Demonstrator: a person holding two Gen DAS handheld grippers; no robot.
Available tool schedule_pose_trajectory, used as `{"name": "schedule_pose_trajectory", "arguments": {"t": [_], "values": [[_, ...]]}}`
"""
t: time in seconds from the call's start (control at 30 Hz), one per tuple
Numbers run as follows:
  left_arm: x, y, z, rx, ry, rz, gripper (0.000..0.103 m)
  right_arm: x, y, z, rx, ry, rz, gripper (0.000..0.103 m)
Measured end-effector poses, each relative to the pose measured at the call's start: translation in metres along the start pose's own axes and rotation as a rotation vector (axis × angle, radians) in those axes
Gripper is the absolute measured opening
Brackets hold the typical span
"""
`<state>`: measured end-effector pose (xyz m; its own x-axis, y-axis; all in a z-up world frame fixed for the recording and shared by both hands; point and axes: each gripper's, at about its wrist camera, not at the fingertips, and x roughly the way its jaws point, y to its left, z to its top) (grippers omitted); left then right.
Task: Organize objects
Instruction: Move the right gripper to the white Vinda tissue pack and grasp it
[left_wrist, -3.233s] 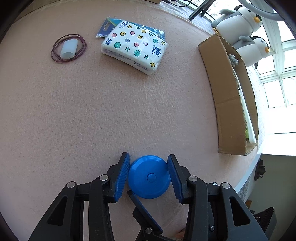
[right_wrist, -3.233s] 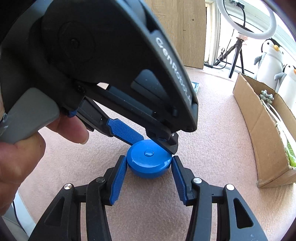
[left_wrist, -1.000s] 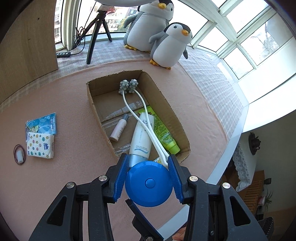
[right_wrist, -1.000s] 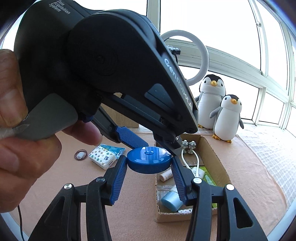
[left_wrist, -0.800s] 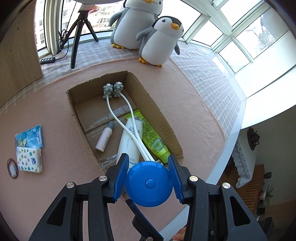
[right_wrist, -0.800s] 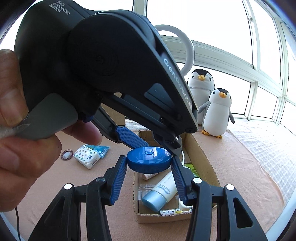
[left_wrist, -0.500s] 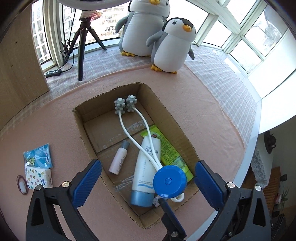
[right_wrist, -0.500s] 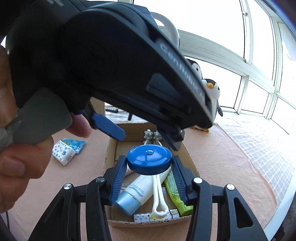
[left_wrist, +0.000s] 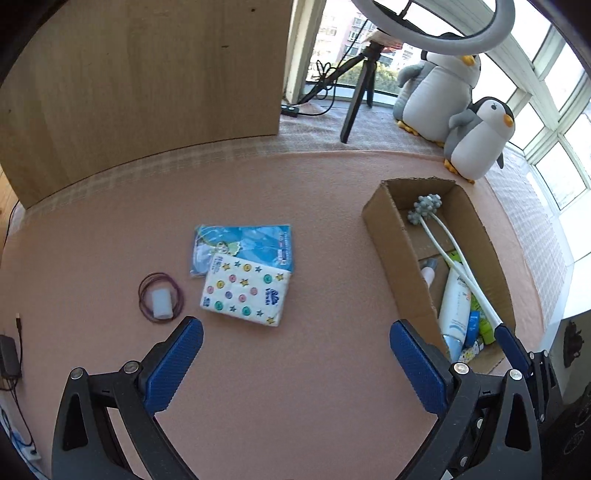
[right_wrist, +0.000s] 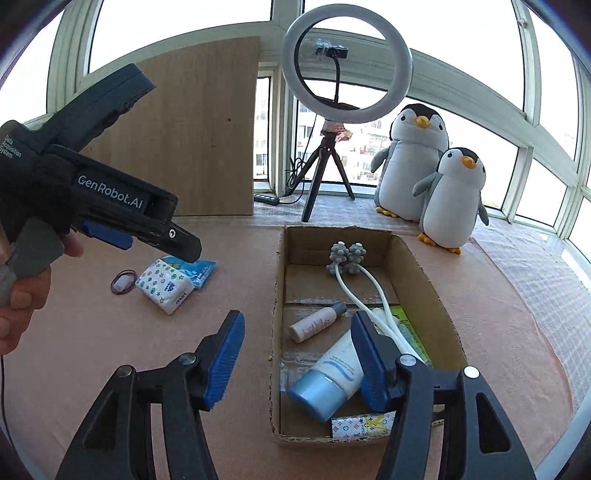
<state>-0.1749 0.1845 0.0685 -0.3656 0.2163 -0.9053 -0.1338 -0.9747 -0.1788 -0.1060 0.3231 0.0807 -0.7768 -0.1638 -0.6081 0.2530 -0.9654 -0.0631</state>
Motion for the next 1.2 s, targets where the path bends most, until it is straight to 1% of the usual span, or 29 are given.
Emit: {"name": "schedule_pose_trajectory", "arguments": {"t": [0.13, 0.2, 0.27, 0.33, 0.47, 0.57, 0.63, 0.73, 0.83, 0.9, 1.0, 1.07, 1.13, 1.2], "values": [[-0.015, 0.069, -0.028, -0.122, -0.005, 0.035, 0.103, 0.015, 0.041, 0.0, -0.082, 0.045, 0.098, 0.06], [-0.022, 0.099, -0.043, -0.175, -0.005, 0.048, 0.102, 0.027, 0.058, 0.001, -0.101, 0.074, 0.151, 0.06], [-0.031, 0.126, -0.059, -0.226, -0.009, 0.057, 0.102, 0.036, 0.075, 0.001, -0.115, 0.095, 0.185, 0.06], [-0.039, 0.148, -0.076, -0.272, -0.012, 0.067, 0.102, 0.045, 0.091, -0.001, -0.139, 0.119, 0.216, 0.06], [-0.054, 0.18, -0.111, -0.353, -0.014, 0.068, 0.102, 0.071, 0.117, -0.003, -0.219, 0.174, 0.24, 0.06], [-0.063, 0.195, -0.133, -0.393, -0.02, 0.067, 0.102, 0.093, 0.125, 0.0, -0.26, 0.21, 0.24, 0.06], [-0.069, 0.202, -0.145, -0.417, -0.021, 0.066, 0.102, 0.108, 0.129, 0.005, -0.303, 0.241, 0.225, 0.06], [-0.076, 0.21, -0.161, -0.445, -0.025, 0.063, 0.102, 0.12, 0.135, 0.015, -0.387, 0.245, 0.216, 0.06], [-0.082, 0.214, -0.172, -0.463, -0.029, 0.057, 0.102, 0.126, 0.145, 0.023, -0.482, 0.242, 0.237, 0.06], [-0.085, 0.217, -0.177, -0.476, -0.034, 0.057, 0.102, 0.128, 0.153, 0.027, -0.54, 0.242, 0.271, 0.06], [-0.09, 0.221, -0.184, -0.494, -0.038, 0.06, 0.102, 0.132, 0.164, 0.031, -0.631, 0.221, 0.267, 0.06], [-0.094, 0.224, -0.187, -0.508, -0.043, 0.066, 0.102, 0.136, 0.166, 0.034, -0.642, 0.226, 0.276, 0.06], [-0.098, 0.228, -0.19, -0.518, -0.046, 0.068, 0.102, 0.146, 0.166, 0.033, -0.655, 0.273, 0.287, 0.061], [-0.1, 0.232, -0.193, -0.529, -0.049, 0.071, 0.102, 0.152, 0.165, 0.03, -0.663, 0.296, 0.284, 0.061]]}}
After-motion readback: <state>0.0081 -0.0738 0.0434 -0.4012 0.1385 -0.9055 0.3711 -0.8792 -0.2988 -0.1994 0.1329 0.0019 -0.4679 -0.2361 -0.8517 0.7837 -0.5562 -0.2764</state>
